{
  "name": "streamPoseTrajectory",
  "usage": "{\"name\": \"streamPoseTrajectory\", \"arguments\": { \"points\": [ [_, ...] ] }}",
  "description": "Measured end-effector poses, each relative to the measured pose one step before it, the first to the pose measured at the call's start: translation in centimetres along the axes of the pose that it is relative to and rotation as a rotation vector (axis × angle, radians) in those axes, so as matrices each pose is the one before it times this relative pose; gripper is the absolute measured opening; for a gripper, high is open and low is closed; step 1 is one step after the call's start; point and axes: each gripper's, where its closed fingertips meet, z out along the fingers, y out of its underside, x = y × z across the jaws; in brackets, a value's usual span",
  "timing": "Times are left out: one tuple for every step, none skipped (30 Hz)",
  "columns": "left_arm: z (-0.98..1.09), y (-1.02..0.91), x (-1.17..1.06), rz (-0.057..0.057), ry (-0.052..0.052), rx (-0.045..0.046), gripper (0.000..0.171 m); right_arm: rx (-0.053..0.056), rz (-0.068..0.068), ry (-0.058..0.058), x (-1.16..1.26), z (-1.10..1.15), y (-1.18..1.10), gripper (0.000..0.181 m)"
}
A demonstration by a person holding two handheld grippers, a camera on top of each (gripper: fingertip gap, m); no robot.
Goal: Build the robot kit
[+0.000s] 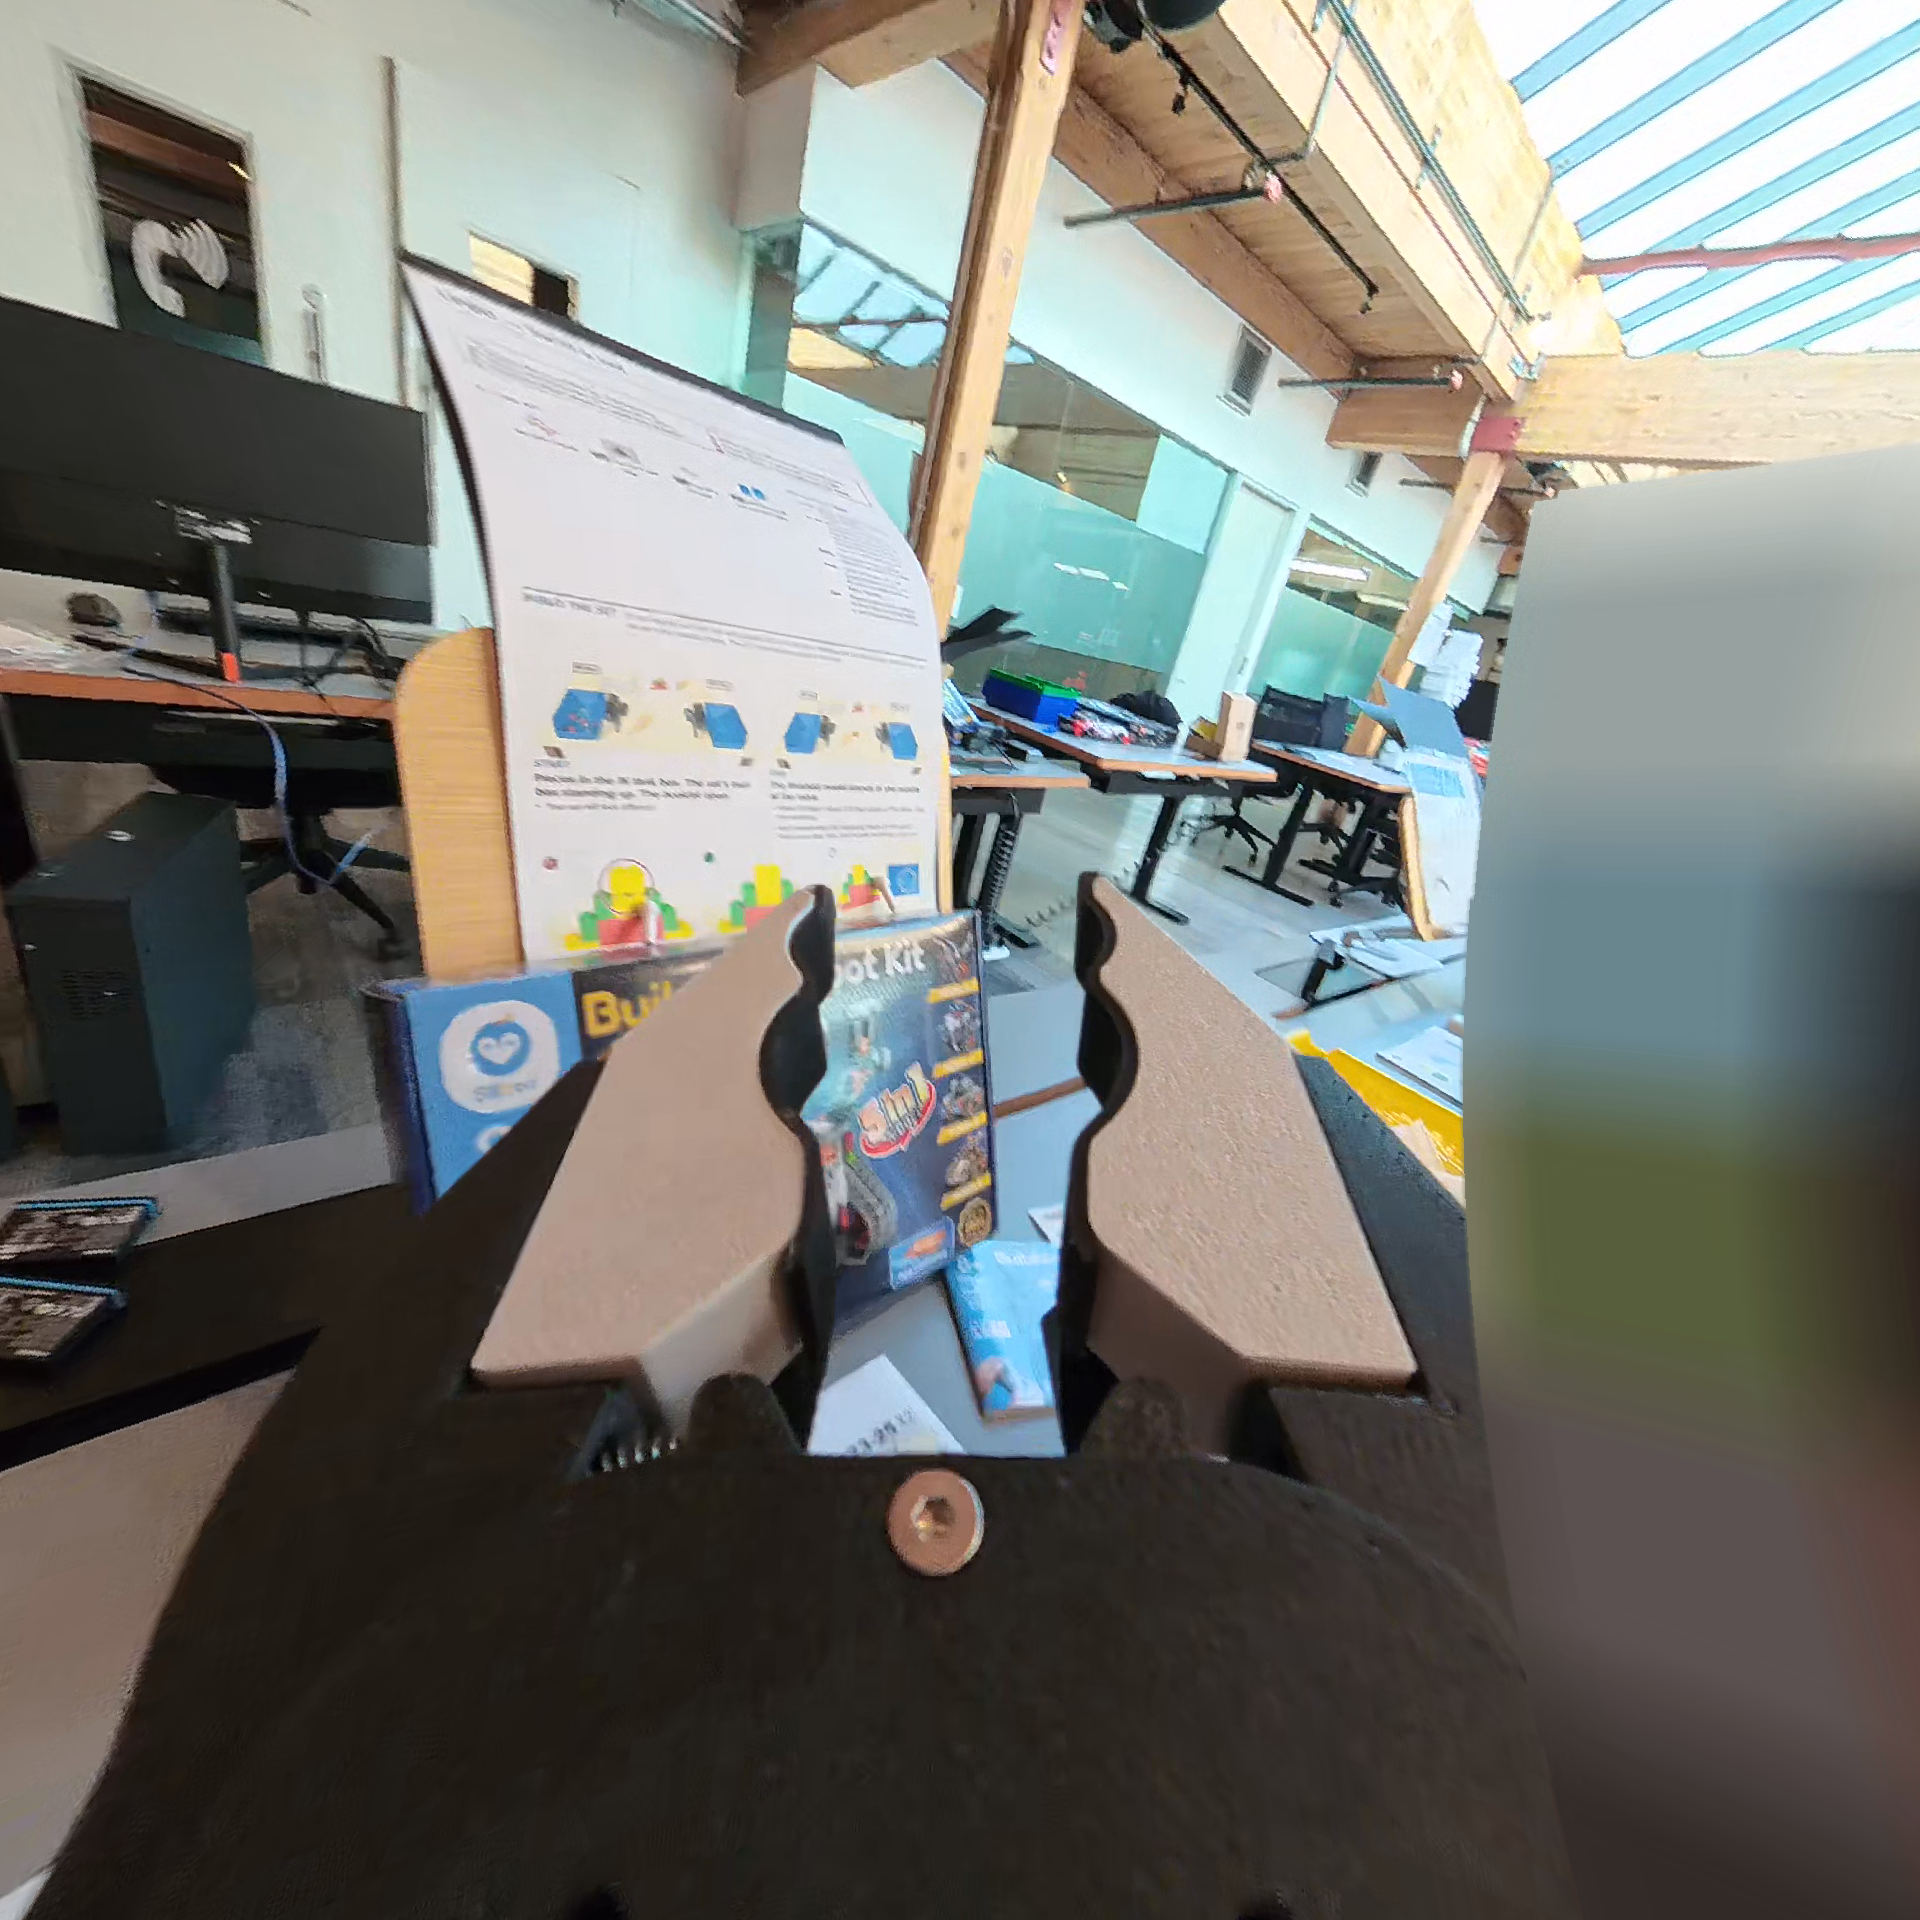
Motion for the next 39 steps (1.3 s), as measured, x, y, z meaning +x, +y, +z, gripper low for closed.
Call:
{"name": "streamPoseTrajectory", "arguments": {
  "points": [
    [0.234,0.456,0.288,0.0011,0.0152,-0.0259,0.044,0.0015,-0.009,0.0036,-0.001,-0.001,-0.023,0.038],
    [0.249,0.444,0.25,0.0034,0.0115,-0.02315,0.044,0.0008,-0.0115,0.0039,-0.01,0.012,-0.024,0.039],
    [0.266,0.416,0.301,0.0027,0.0135,-0.02211,0.043,0.001,-0.0121,0.0033,-0.027,0.016,-0.035,0.039],
    [0.265,0.393,0.419,0.0029,0.0189,-0.02121,0.041,0.0007,-0.0126,0.005,-0.003,-0.002,-0.049,0.039],
    [0.261,0.413,0.47,0.0036,0.0207,-0.02198,0.039,0.0015,-0.0134,0.0069,0.026,-0.036,-0.075,0.039],
    [0.242,0.452,0.478,0.004,0.0193,-0.02635,0.038,0.0041,-0.0131,0.0068,0.027,-0.047,-0.131,0.039],
    [0.223,0.473,0.452,0.0059,0.0164,-0.02904,0.037,0.0073,-0.0103,0.0056,0.008,-0.057,-0.176,0.039],
    [0.202,0.446,0.451,0.009,0.0134,-0.02713,0.036,0.0081,-0.0082,0.0034,-0.021,-0.062,-0.176,0.039],
    [0.166,0.359,0.438,0.0117,0.0103,-0.02248,0.035,0.0057,-0.0072,0.0041,0.005,-0.058,-0.148,0.039],
    [0.163,0.268,0.434,0.0126,0.0079,-0.01687,0.035,0.0048,-0.006,0.0031,-0.02,-0.037,-0.117,0.039],
    [0.141,0.222,0.448,0.0126,0.0077,-0.01463,0.034,0.0046,-0.0066,-0.0024,-0.108,-0.006,-0.118,0.039],
    [0.136,0.244,0.467,0.0123,0.0082,-0.016,0.034,0.0025,-0.0081,-0.0061,-0.164,0.024,-0.061,0.039],
    [0.102,0.267,0.458,0.0123,0.0077,-0.01749,0.033,-0.0019,-0.007,-0.0082,-0.201,0.04,0.008,0.039],
    [0.087,0.326,0.41,0.0119,0.005,-0.01956,0.032,-0.005,-0.0045,-0.0121,-0.244,0.071,0.067,0.039],
    [0.09,0.446,0.276,0.0088,-0.0013,-0.02398,0.031,-0.0083,-0.0008,-0.019,-0.336,0.098,0.13,0.039],
    [0.092,0.642,0.086,0.0022,-0.0108,-0.03306,0.03,-0.0092,0.0033,-0.0208,-0.33,0.129,0.179,0.039],
    [0.065,0.944,-0.032,-0.002,-0.0175,-0.04694,0.03,-0.0113,0.0066,-0.0203,-0.282,0.136,0.255,0.038],
    [0.024,1.125,-0.102,-0.0013,-0.0211,-0.05438,0.029,-0.0143,0.0104,-0.018,-0.208,0.127,0.271,0.038],
    [0.001,1.183,-0.112,-0.0004,-0.0209,-0.0515,0.026,-0.0131,0.0176,-0.0067,-0.004,0.02,0.178,0.038],
    [0.004,1.29,-0.028,-0.0021,-0.0172,-0.04684,0.019,-0.0005,0.0191,-0.0113,-0.074,-0.057,0.058,0.038],
    [0.011,1.638,0.061,-0.0027,-0.0121,-0.05189,0.016,-0.0046,0.0228,-0.0025,0.068,-0.063,0.108,0.038],
    [0.048,2.084,0.107,-0.0023,-0.0092,-0.0617,0.016,-0.0084,0.0204,-0.0059,0.035,0.008,0.142,0.038],
    [0.166,2.409,0.118,-0.005,-0.0092,-0.06249,0.018,-0.0137,0.0205,-0.0111,-0.035,0.051,0.21,0.039],
    [0.348,2.616,0.14,-0.0095,-0.0098,-0.05371,0.024,-0.0035,0.0247,-0.0132,-0.058,-0.011,0.07,0.039],
    [0.54,2.79,0.235,-0.008,-0.0069,-0.0481,0.027,-0.0022,0.0183,-0.0106,-0.017,-0.004,0.062,0.039],
    [0.712,2.799,0.22,0.0015,-0.0091,-0.04435,0.026,-0.0011,0.0095,-0.0071,-0.001,0.002,0.038,0.039],
    [0.803,2.588,0.075,0.0094,-0.0208,-0.0359,0.026,0.0,0.0029,-0.0031,0.001,-0.004,0.014,0.039],
    [0.85,2.161,0.149,0.0123,-0.0212,-0.02095,0.027,0.0017,-0.005,0.001,-0.009,-0.004,-0.034,0.04],
    [0.817,1.698,0.471,0.0168,-0.0048,-0.01283,0.028,0.0046,-0.0148,-0.0006,-0.114,0.02,-0.105,0.042],
    [0.694,1.158,0.528,0.0201,0.001,-0.00152,0.027,0.005,-0.0183,0.0036,-0.093,0.026,-0.117,0.045],
    [0.609,0.681,0.314,0.0132,-0.0034,0.01,0.026,0.011,-0.0179,0.0065,-0.096,-0.004,-0.224,0.046],
    [0.536,0.464,0.123,-0.0003,-0.0051,0.00452,0.024,0.0157,-0.016,0.0041,-0.143,-0.038,-0.309,0.047],
    [0.496,0.375,0.11,-0.0113,0.0001,-0.00478,0.024,0.0151,-0.0115,-0.0008,-0.19,-0.069,-0.325,0.047],
    [0.467,0.252,0.264,-0.0221,0.0114,-0.00774,0.025,0.0101,-0.0068,-0.0022,-0.164,-0.049,-0.24,0.047],
    [0.447,0.078,0.335,-0.0221,0.0133,-0.00284,0.025,0.0047,-0.0039,-0.0016,-0.117,-0.041,-0.133,0.047],
    [0.379,0.035,0.154,-0.0103,-0.0026,0.00094,0.025,0.0045,-0.0055,0.0004,-0.052,-0.061,-0.098,0.047],
    [0.298,0.039,-0.062,0.0019,-0.02,0.00073,0.025,0.0045,-0.0076,0.0019,-0.027,-0.06,-0.078,0.046],
    [0.265,0.095,-0.209,0.0084,-0.0316,-0.00178,0.025,0.002,-0.0063,0.0049,0.056,-0.039,-0.044,0.045],
    [0.224,0.126,-0.342,0.0083,-0.0382,-0.00472,0.024,0.0009,-0.0035,0.0061,0.074,-0.039,-0.042,0.045]
  ]
}}
